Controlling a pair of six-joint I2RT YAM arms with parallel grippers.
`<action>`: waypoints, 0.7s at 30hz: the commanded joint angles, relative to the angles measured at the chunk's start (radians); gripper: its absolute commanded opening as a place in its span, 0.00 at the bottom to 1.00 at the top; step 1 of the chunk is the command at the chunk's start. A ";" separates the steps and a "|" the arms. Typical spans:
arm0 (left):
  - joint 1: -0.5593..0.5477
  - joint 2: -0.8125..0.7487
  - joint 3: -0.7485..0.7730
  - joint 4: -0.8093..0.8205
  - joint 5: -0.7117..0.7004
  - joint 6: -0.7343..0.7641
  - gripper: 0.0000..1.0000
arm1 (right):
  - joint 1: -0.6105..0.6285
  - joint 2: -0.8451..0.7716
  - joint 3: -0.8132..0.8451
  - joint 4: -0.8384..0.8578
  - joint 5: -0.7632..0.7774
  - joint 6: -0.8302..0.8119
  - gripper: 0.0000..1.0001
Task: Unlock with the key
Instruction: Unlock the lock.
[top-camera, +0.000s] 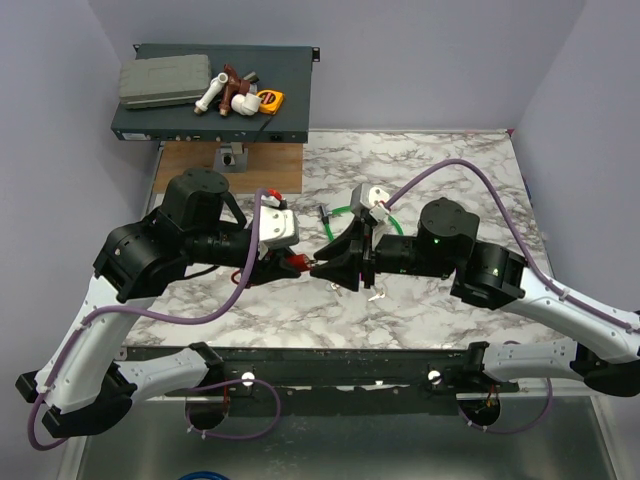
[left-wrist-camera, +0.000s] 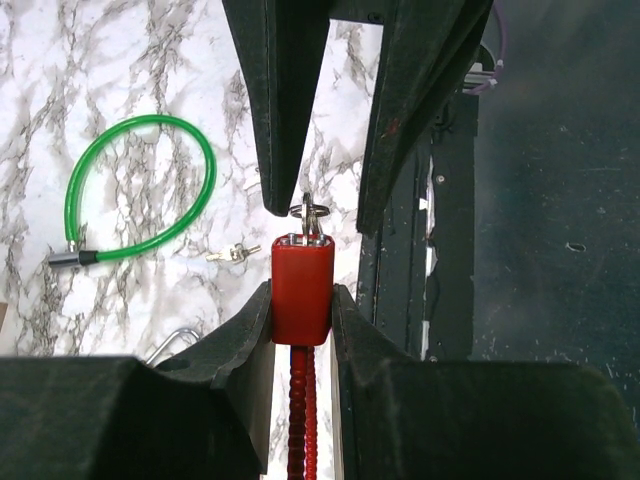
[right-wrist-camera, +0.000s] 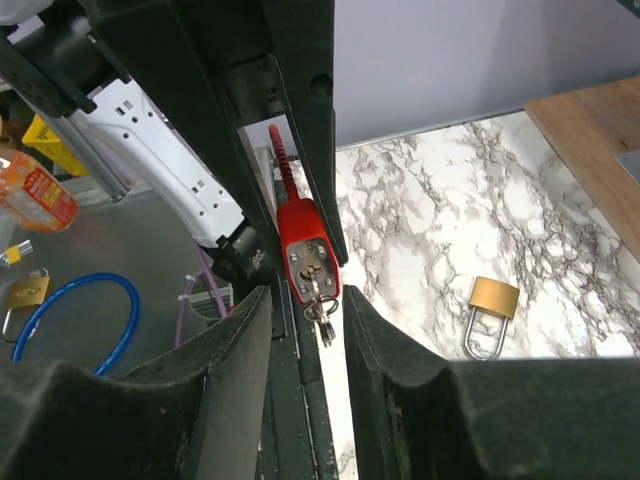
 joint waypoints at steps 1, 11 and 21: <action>-0.004 -0.007 0.023 0.036 0.052 -0.017 0.00 | 0.003 -0.018 -0.019 0.019 0.043 -0.014 0.36; -0.004 -0.013 0.012 0.038 0.060 -0.020 0.00 | 0.004 -0.024 -0.017 0.040 0.042 -0.013 0.19; -0.005 -0.016 0.014 0.041 0.058 -0.021 0.00 | 0.004 0.001 -0.012 0.029 0.002 0.001 0.01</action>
